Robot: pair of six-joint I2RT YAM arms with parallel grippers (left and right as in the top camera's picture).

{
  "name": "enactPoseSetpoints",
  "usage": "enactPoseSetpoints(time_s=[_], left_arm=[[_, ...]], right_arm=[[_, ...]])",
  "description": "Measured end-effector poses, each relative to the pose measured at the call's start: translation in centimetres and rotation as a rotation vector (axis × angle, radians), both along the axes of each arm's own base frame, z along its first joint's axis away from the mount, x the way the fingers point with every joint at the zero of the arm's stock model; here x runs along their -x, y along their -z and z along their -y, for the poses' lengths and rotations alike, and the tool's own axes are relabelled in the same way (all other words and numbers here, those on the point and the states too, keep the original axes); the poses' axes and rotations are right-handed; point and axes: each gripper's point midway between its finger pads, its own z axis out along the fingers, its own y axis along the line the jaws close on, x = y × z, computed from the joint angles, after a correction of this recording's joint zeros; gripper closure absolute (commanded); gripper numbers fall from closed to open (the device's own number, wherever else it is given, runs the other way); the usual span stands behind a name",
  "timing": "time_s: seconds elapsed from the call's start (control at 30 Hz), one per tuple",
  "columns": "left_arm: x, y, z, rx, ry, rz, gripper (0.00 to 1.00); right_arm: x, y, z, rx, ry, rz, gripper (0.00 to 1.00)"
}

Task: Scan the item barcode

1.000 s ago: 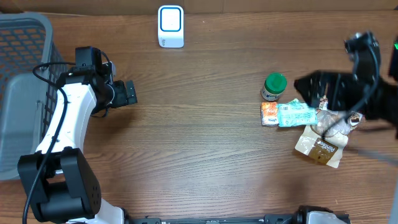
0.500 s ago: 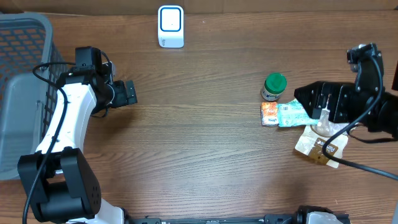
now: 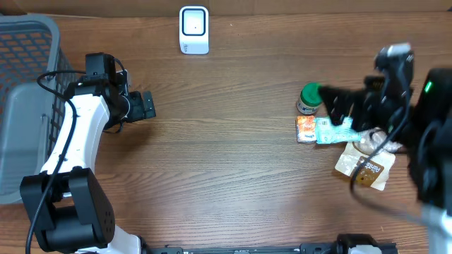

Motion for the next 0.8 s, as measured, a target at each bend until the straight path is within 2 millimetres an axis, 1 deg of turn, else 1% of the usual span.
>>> enactPoseSetpoints(time_s=[0.07, 0.17, 0.23, 0.37, 0.43, 0.57, 0.8], left_arm=[[0.0, 0.0, 0.0, -0.001, 0.0, 0.0, 0.01], [0.0, 0.0, -0.1, -0.003, -0.001, 0.0, 0.0], [0.0, 0.0, -0.1, -0.003, -0.001, 0.0, 0.01], [0.0, 0.0, -0.1, -0.003, -0.001, -0.001, 0.0], [0.0, 0.0, -0.1, -0.003, -0.001, -0.001, 0.0], [0.0, 0.0, -0.1, -0.003, -0.001, -0.001, 0.01], [0.0, 0.0, -0.1, -0.003, -0.001, -0.001, 0.0]], right_arm=[[0.8, 0.5, -0.7, 0.007, -0.02, 0.097, 0.0], [2.0, 1.8, -1.3, 0.008, -0.038, 0.221, 0.0], [2.8, 3.5, -1.4, 0.005, -0.044, 0.269, 0.0], [3.8, 6.7, -1.3, 0.001, -0.041, 0.359, 0.0], [4.4, 8.7, -1.2, -0.001, -0.039, 0.392, 0.0], [5.4, 11.4, -1.2, -0.006, -0.039, 0.461, 0.0], [6.1, 14.3, -1.2, -0.014, -0.043, 0.553, 0.0]])
